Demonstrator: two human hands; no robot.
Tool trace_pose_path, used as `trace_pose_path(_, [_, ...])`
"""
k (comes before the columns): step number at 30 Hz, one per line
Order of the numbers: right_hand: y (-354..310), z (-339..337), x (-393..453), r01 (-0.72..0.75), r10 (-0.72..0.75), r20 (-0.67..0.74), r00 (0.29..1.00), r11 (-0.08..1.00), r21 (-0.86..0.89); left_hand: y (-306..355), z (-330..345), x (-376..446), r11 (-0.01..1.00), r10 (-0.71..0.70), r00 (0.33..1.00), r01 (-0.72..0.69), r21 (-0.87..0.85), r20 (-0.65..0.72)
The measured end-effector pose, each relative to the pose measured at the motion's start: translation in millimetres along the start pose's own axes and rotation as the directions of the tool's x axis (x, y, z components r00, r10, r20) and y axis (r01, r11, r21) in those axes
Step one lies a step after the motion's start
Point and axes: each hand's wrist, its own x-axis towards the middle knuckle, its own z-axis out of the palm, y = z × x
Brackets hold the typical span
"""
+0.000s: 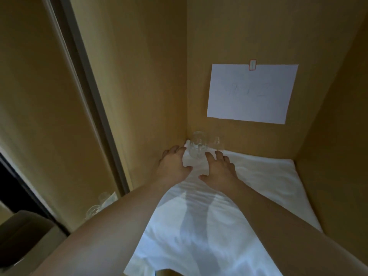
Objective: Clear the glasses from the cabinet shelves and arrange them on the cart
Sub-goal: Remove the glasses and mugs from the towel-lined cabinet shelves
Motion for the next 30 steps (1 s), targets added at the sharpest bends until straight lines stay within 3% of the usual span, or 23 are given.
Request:
trace_pose_path(7, [-43, -2, -47, -0.014, 0.014, -0.057, 0.998, 1.0, -0.001, -15, -25, -59, 1.0, 0.008, 0.998, -0.009, -0.03, -0.061])
trace_pose_path(13, [-94, 6, -112, -0.091, 0.091, -0.04, 0.995, 0.996, -0.006, -39, -48, -124, 0.996, 0.087, 0.996, -0.088, -0.035, -0.012])
trace_pose_path(20, [-156, 17, -186, -0.137, 0.137, -0.036, 0.99, 0.991, -0.008, -77, -72, -196, 0.994, 0.072, 0.997, -0.071, -0.077, 0.006])
trace_pose_path(30, [-249, 33, -225, -0.033, 0.038, -0.058, 0.998, 0.997, 0.071, -143, -126, -270, 0.999, 0.021, 0.999, -0.022, -0.04, -0.028])
